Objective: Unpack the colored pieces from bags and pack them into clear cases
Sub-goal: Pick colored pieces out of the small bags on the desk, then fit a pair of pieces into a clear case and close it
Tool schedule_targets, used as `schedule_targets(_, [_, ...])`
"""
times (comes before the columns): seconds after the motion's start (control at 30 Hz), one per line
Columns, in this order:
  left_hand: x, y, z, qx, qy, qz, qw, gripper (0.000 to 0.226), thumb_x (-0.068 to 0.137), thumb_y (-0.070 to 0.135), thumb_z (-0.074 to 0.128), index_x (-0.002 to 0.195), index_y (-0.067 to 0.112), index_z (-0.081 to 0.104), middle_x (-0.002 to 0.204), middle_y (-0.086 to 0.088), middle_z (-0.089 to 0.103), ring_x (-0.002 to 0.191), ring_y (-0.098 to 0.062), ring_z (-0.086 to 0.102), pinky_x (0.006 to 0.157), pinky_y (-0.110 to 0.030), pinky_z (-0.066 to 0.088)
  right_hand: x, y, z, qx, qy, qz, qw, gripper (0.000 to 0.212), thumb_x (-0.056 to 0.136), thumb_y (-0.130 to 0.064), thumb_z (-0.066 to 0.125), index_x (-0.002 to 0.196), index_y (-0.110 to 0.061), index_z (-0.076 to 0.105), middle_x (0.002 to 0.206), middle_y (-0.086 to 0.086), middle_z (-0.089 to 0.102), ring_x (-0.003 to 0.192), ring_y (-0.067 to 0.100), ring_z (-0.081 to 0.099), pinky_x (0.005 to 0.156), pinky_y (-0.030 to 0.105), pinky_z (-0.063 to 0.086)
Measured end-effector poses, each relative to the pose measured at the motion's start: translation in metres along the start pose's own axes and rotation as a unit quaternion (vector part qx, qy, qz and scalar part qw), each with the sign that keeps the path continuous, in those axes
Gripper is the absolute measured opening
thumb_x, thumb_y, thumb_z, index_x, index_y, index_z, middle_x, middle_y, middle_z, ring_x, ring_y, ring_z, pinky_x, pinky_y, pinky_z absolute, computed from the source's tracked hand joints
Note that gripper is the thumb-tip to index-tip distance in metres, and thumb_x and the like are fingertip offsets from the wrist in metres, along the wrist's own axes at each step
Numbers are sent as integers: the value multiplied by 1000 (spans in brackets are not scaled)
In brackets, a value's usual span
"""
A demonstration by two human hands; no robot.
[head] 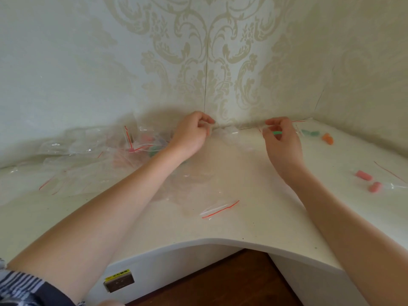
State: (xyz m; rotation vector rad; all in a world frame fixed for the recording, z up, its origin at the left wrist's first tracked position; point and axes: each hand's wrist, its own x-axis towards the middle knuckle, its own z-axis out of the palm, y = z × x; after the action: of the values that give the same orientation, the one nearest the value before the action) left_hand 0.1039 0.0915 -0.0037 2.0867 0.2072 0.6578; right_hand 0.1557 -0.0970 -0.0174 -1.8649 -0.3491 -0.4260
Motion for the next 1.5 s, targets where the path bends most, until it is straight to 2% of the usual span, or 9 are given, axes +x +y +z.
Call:
schedule_targets(0.17, [0, -19, 1, 192, -33, 9, 981, 30, 88, 0, 42, 106, 11, 64, 109, -8, 63, 98, -21, 56, 73, -19, 35, 11, 15, -12, -107, 45, 16, 993, 24, 86, -9, 47, 107, -17, 56, 112, 6, 59, 100, 25, 54, 86, 37, 45])
schedule_targets(0.37, [-5, -23, 3, 323, -53, 61, 943, 23, 93, 6, 38, 110, 5, 54, 102, -16, 63, 93, -33, 57, 80, -41, 47, 20, 23, -34, -311, -5, 97, 945, 51, 89, -6, 42, 137, -22, 42, 137, 7, 48, 132, 27, 32, 100, 42, 27])
schedule_targets(0.57, [-10, -15, 2, 377, -33, 95, 921, 34, 85, -5, 39, 105, 13, 62, 106, -11, 61, 101, -30, 54, 80, -33, 39, 18, 36, -35, -439, -122, 107, 884, 53, 100, -26, 31, 149, -38, 16, 160, -6, 8, 147, 20, 5, 112, 57, 10])
schedule_targets(0.73, [-17, -2, 0, 372, -15, 139, 918, 41, 81, -10, 43, 106, 16, 63, 106, -7, 59, 100, -24, 51, 72, -25, 25, 17, 38, -38, -448, -151, 130, 872, 46, 99, -31, 25, 145, -30, 31, 158, -3, 20, 146, 24, 12, 111, 62, 4])
schedule_targets(0.9, [-22, 6, 18, 324, -43, 234, 916, 34, 79, -8, 47, 97, 14, 66, 104, -4, 64, 105, -22, 52, 76, -22, 22, 20, 31, -59, -532, 3, 177, 828, 52, 94, -19, 35, 145, -23, 30, 159, 5, 15, 146, 31, 2, 107, 68, -1])
schedule_targets(1.1, [-24, -4, 29, 287, -67, 247, 923, 30, 77, -5, 49, 87, 15, 68, 101, -5, 66, 106, -24, 54, 80, -27, 35, 14, 39, -72, -508, 10, 253, 823, 48, 90, -5, 36, 137, -16, 39, 135, 19, 40, 123, 38, 33, 79, 49, 35])
schedule_targets(1.3, [-25, -1, 29, 164, -57, 205, 963, 31, 84, -5, 47, 92, 14, 69, 98, -2, 67, 93, -18, 59, 75, -21, 38, 19, 46, -70, -322, 60, 97, 940, 50, 78, 13, 38, 117, -11, 58, 124, 19, 48, 113, 33, 50, 85, 37, 43])
schedule_targets(1.4, [-27, 10, 35, -48, -91, 111, 988, 27, 85, -3, 58, 103, 16, 62, 106, 4, 64, 101, -9, 60, 89, -11, 43, 19, 24, -50, -18, -10, 78, 997, 46, 81, 18, 45, 111, -12, 63, 104, 9, 59, 74, 7, 59, 59, 14, 43])
schedule_targets(1.5, [-29, 19, 35, -180, -159, -17, 971, 45, 82, 13, 70, 124, 15, 53, 121, 5, 57, 115, -9, 56, 101, -25, 42, 5, -9, -30, 402, -188, 151, 884, 45, 82, 18, 50, 111, -14, 61, 93, 4, 65, 71, 8, 59, 61, 18, 54])
